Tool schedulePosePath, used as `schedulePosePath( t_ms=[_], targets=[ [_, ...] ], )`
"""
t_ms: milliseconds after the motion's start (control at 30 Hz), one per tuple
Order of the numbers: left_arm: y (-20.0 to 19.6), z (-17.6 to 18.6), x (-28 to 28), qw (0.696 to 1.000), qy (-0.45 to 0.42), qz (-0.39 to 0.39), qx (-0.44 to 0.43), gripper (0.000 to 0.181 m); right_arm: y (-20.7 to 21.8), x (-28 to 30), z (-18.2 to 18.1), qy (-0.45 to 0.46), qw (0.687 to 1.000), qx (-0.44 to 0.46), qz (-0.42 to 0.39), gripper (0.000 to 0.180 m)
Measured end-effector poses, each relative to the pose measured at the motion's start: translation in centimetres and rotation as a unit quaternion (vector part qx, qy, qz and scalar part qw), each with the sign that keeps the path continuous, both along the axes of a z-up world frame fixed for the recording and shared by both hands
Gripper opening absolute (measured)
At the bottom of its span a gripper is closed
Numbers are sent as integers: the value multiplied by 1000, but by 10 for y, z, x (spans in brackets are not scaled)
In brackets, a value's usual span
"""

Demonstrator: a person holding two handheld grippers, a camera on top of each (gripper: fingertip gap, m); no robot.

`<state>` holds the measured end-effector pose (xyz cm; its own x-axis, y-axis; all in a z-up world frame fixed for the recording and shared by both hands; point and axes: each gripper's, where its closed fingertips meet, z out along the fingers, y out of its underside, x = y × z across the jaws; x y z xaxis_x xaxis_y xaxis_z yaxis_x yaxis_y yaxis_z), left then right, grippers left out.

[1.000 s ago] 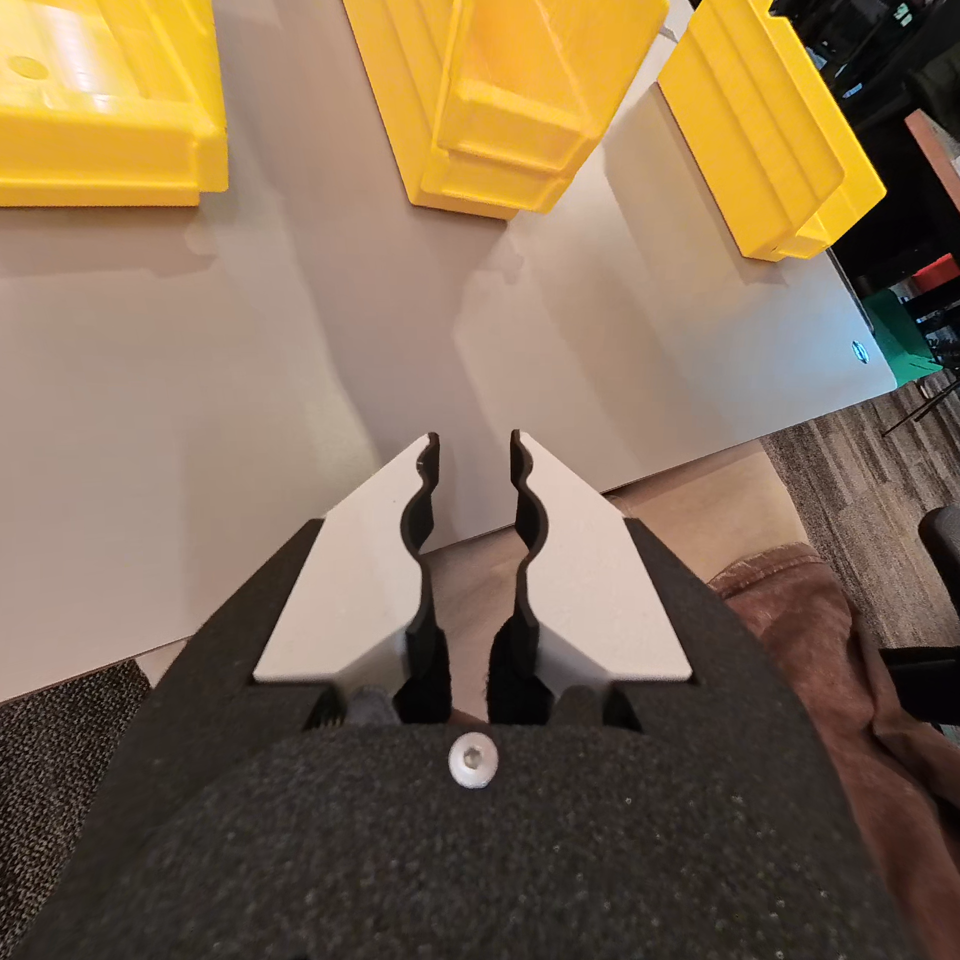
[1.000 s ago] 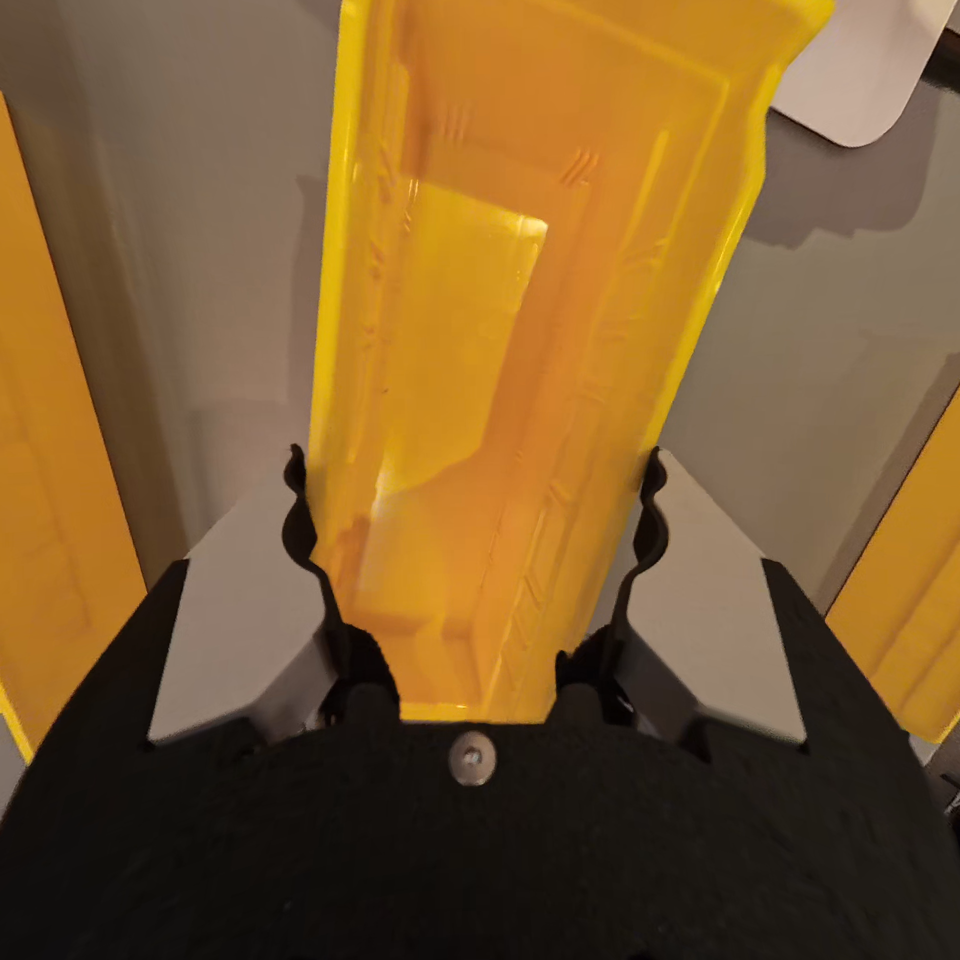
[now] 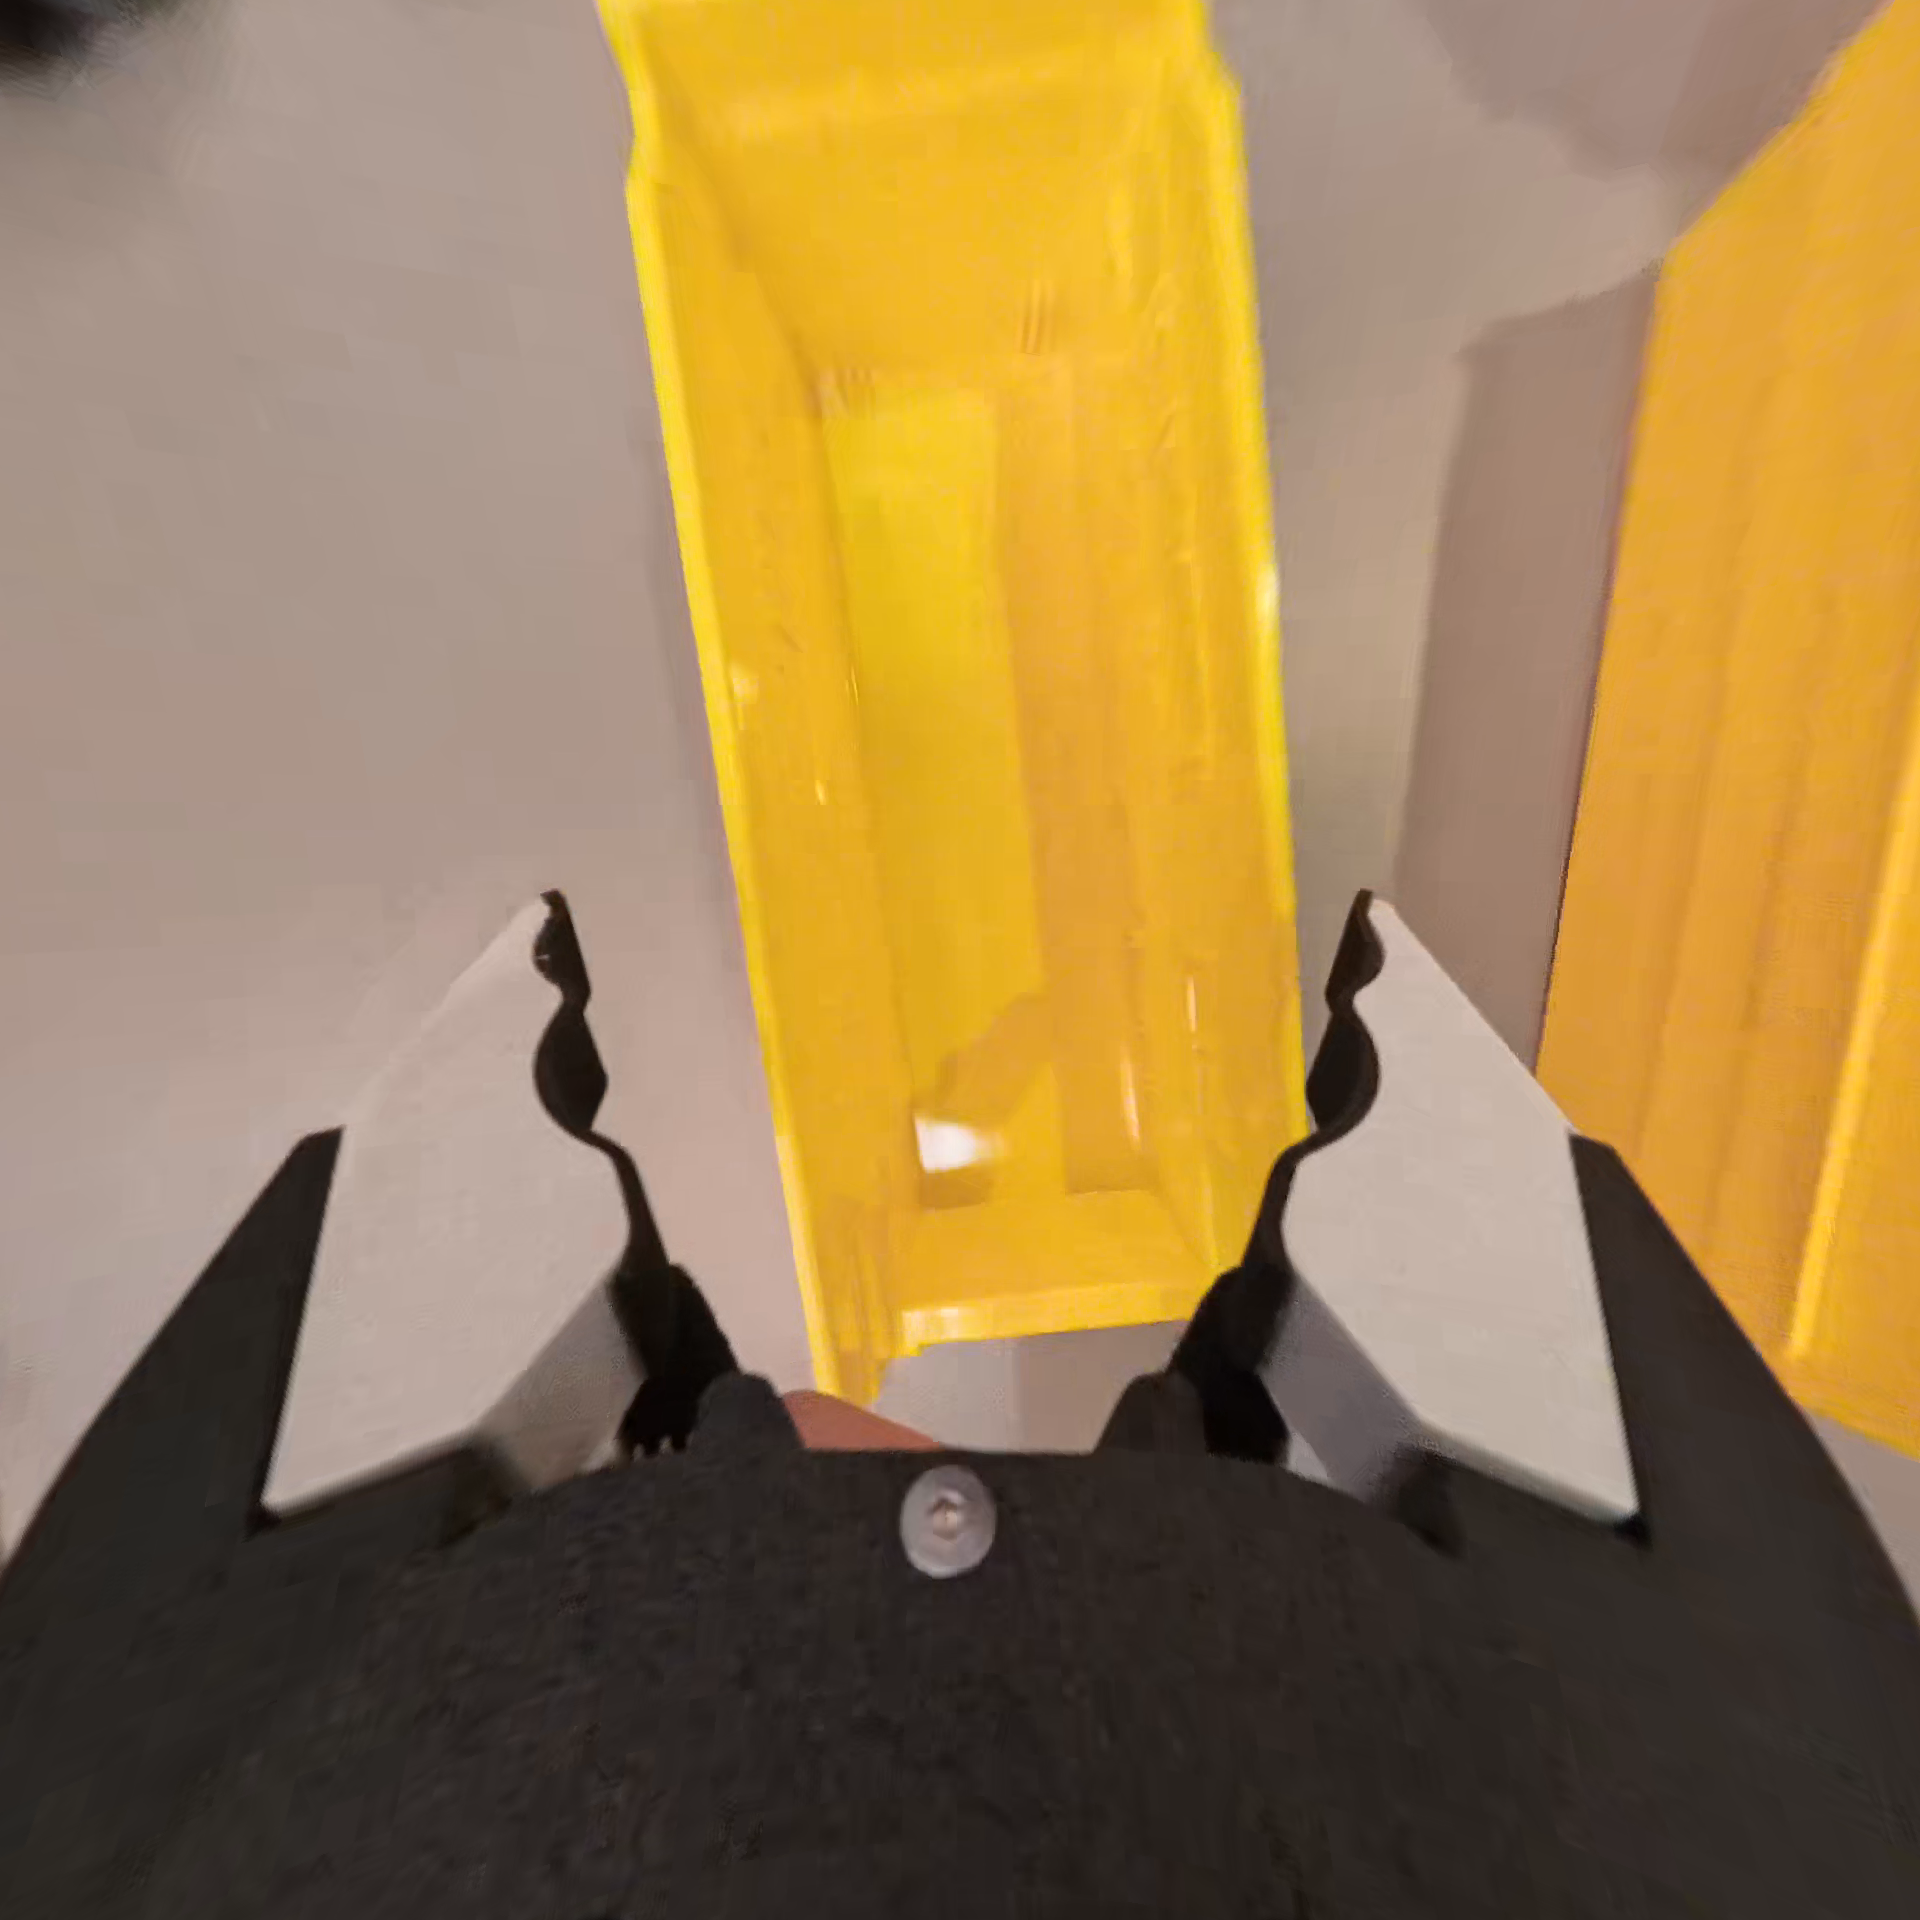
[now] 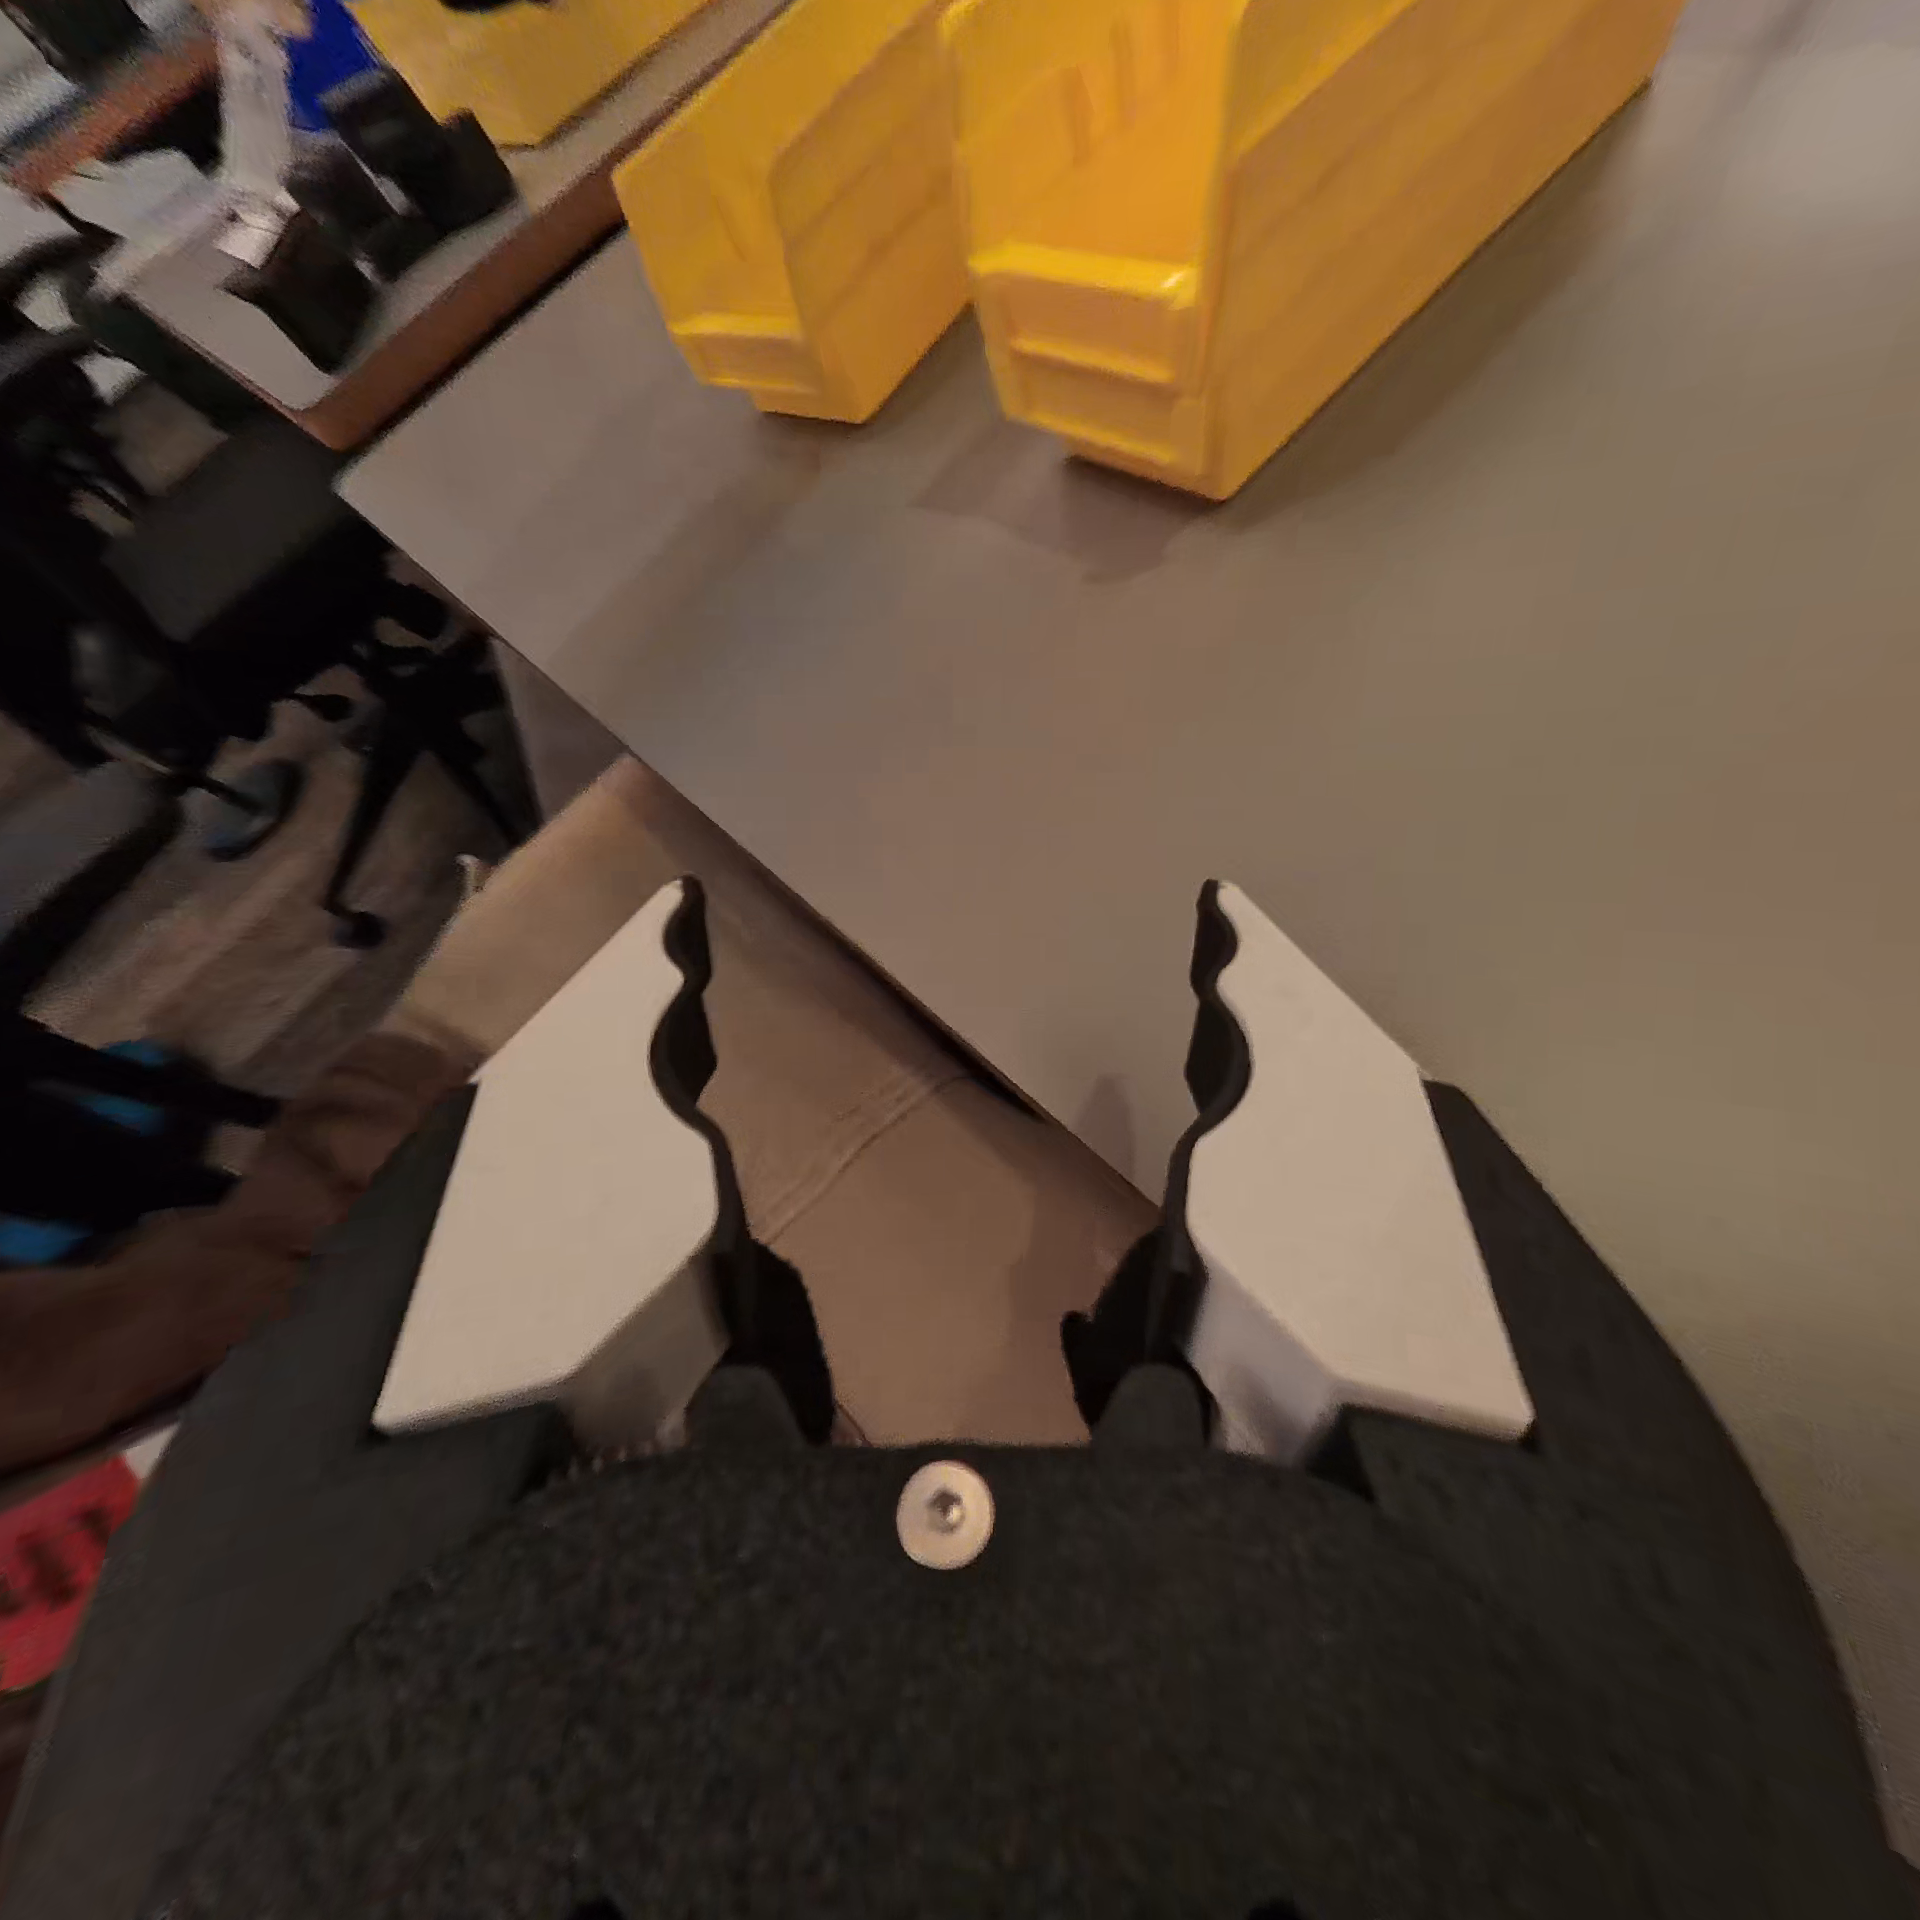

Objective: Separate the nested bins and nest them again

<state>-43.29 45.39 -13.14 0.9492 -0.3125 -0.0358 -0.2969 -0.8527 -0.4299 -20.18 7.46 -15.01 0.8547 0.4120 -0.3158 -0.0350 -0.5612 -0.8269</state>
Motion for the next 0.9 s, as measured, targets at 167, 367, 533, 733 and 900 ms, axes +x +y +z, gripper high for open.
schedulePosePath(
  t_ms=[167,367,533,733,900],
  targets=[
    [-2,-42,10,994,12,18,-111,146,7,12,-11,-2,1000,-15,1,93],
    [12,-40,10,989,48,45,-129,101,10,17,-10,72,996,-45,5,93],
    [16,-9,8,992,58,43,-107,90,15,25,-9,65,997,-40,-6,92],
    [10,67,35,998,15,24,-61,89,14,24,-5,74,997,-38,-7,92],
    [-6,120,95,999,-42,-7,-12,89,15,26,-1,75,997,-28,-17,91]
  ],
)
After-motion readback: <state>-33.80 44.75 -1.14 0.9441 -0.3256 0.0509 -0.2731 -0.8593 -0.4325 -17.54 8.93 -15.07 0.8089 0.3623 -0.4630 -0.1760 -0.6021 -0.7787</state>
